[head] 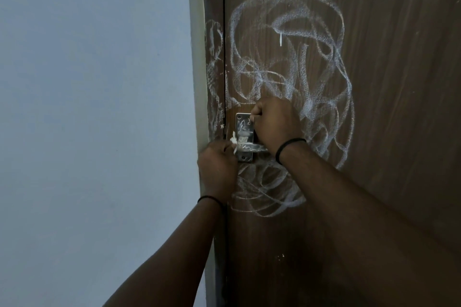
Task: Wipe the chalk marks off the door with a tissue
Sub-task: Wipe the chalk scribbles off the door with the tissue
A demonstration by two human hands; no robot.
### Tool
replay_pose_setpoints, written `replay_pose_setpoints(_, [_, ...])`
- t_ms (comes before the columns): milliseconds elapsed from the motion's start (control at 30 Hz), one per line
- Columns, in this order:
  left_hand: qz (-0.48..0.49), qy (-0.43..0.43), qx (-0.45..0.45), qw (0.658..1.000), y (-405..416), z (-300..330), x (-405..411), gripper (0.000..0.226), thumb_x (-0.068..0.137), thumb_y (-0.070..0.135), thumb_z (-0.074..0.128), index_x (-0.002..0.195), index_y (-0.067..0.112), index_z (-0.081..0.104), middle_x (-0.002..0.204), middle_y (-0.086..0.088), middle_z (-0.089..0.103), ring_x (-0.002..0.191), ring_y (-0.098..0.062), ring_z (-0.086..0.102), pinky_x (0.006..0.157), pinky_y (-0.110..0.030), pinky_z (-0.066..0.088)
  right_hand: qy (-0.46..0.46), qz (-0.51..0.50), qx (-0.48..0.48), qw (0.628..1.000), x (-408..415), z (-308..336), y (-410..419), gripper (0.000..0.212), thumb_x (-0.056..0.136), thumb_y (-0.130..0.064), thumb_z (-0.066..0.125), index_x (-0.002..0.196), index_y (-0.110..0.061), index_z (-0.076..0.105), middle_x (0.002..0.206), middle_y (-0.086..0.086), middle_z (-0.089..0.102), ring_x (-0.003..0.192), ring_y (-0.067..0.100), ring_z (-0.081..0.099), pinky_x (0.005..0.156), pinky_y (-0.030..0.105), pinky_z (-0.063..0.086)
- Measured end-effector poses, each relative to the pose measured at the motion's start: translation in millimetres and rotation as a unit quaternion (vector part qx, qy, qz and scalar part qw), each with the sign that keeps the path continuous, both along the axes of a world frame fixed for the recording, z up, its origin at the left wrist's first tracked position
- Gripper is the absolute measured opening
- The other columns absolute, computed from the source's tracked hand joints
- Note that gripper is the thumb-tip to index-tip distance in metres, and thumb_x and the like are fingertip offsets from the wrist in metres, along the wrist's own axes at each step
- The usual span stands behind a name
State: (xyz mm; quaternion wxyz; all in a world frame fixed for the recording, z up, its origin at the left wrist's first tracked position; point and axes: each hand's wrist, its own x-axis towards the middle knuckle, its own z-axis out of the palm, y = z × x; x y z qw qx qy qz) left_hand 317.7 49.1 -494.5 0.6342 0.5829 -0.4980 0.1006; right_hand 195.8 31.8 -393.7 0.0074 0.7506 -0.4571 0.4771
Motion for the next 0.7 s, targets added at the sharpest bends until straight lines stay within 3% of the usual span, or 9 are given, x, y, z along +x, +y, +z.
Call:
replay_pose_setpoints(67, [0.0,0.008,-0.012,1.0,-1.9,13.4,-0.4,0.019,0.088,0.011,0.066,0.069,0.009,0.068,0.066,0.001,0.061,0.06,-0.01,0.051,0.051,-0.013,0.032,-0.002,-0.002,-0.009,1.0,-0.1,0.3,1.3,0.018,0.086,-0.002,0.065,0.077,-0.014,0.075,0.079,0.006,0.072,0.08,0.024,0.066,0.074,0.04,0.058])
replay_pose_setpoints(233, [-0.025,0.03,0.029,0.999,12.5,-12.3,-8.9,0.016,0.092,0.008,0.063,0.079,0.003,0.072,0.076,-0.01,0.067,0.069,-0.022,0.059,0.06,-0.03,0.043,0.001,-0.008,-0.019,1.0,-0.4,-1.5,2.3,0.016,0.087,-0.005,0.067,0.079,-0.016,0.075,0.079,0.004,0.073,0.076,0.021,0.067,0.071,0.035,0.058])
replay_pose_setpoints(367, [-0.06,0.172,0.075,0.98,16.4,-15.7,-16.1,0.017,0.092,0.008,0.062,0.084,0.002,0.076,0.082,-0.012,0.073,0.079,-0.026,0.068,0.071,-0.032,0.054,-0.002,-0.007,-0.022,1.0,0.5,-1.8,1.9,0.018,0.088,-0.004,0.066,0.077,-0.016,0.075,0.077,0.003,0.072,0.073,0.019,0.067,0.069,0.032,0.057])
replay_pose_setpoints(467, [-0.114,0.343,0.072,0.93,12.6,-10.6,-24.9,0.018,0.093,0.003,0.057,0.095,-0.002,0.075,0.088,-0.02,0.074,0.084,-0.032,0.072,0.079,-0.043,0.06,-0.001,-0.01,-0.021,1.0,0.6,-1.7,2.9,0.018,0.088,-0.003,0.066,0.079,-0.016,0.075,0.078,0.003,0.072,0.074,0.019,0.067,0.069,0.031,0.057])
replay_pose_setpoints(567, [-0.201,0.51,0.046,0.835,9.9,-11.5,-30.6,0.018,0.095,0.0,0.057,0.105,-0.01,0.068,0.095,-0.028,0.072,0.086,-0.033,0.073,0.075,-0.038,0.06,0.0,-0.008,-0.024,1.0,0.4,-2.1,3.8,0.017,0.088,-0.004,0.066,0.078,-0.015,0.074,0.077,0.003,0.072,0.073,0.02,0.066,0.072,0.035,0.058])
replay_pose_setpoints(633, [-0.219,0.561,0.032,0.798,4.1,-14.2,-34.0,0.019,0.096,0.0,0.057,0.11,-0.012,0.063,0.098,-0.029,0.071,0.085,-0.032,0.073,0.072,-0.035,0.06,0.001,-0.007,-0.028,1.0,0.4,-3.0,3.9,0.016,0.088,-0.004,0.066,0.078,-0.015,0.073,0.077,0.004,0.072,0.073,0.02,0.067,0.072,0.038,0.058])
replay_pose_setpoints(700, [-0.215,0.585,0.017,0.782,-0.2,-16.4,-38.6,0.018,0.096,-0.001,0.057,0.109,-0.012,0.063,0.095,-0.028,0.071,0.076,-0.028,0.073,0.063,-0.03,0.06,-0.004,-0.004,-0.029,1.0,0.1,-4.2,4.0,0.016,0.087,-0.003,0.066,0.078,-0.015,0.073,0.077,0.003,0.072,0.073,0.02,0.067,0.071,0.039,0.059])
